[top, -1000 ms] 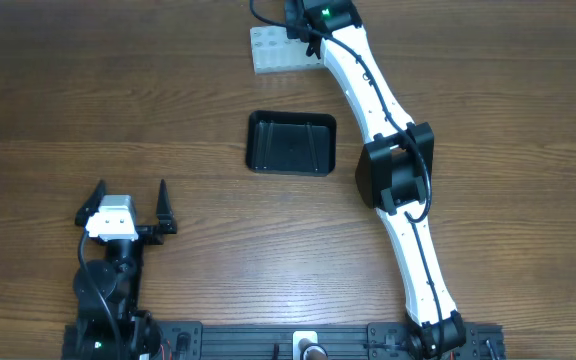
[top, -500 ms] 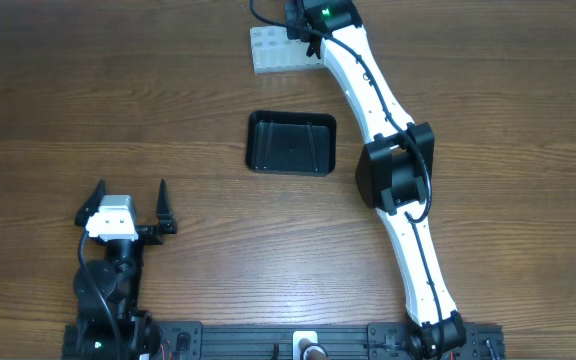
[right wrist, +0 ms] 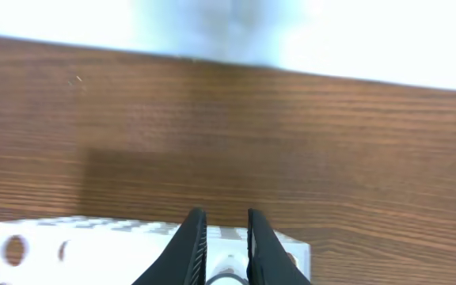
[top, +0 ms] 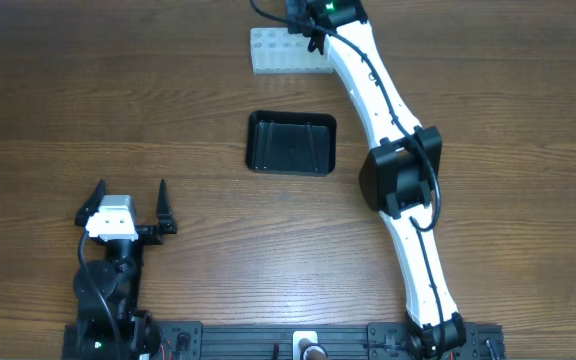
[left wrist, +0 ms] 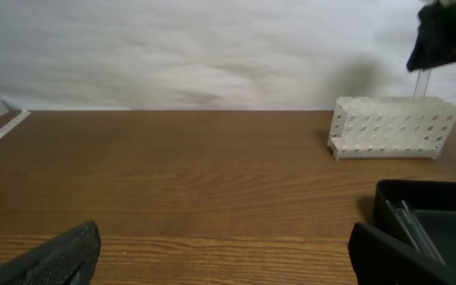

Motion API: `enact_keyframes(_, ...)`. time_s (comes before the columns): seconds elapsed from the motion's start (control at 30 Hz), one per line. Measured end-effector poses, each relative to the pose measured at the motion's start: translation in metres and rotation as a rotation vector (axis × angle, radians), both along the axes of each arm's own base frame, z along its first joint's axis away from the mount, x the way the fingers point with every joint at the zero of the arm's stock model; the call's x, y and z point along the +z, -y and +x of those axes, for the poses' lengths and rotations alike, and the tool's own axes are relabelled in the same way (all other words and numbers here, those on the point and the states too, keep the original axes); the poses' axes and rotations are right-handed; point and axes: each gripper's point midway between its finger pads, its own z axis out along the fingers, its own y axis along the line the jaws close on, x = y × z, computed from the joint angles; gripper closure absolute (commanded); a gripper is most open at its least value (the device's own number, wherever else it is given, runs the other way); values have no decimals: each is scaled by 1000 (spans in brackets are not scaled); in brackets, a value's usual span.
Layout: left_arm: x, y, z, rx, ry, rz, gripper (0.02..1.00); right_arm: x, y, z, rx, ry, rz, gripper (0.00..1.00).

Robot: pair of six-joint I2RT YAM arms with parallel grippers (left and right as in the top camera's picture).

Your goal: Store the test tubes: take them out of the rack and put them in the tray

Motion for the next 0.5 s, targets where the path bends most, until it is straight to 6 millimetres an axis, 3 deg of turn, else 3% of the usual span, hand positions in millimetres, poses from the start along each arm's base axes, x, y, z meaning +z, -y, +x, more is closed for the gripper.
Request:
enact_keyframes(0.37, 0, 0, 0, 0, 0, 0, 23, 71, 8, -20, 0, 61, 25, 930)
enact_keyframes(0.5, 0, 0, 0, 0, 0, 0, 20, 84, 14, -37, 0, 32, 14, 936)
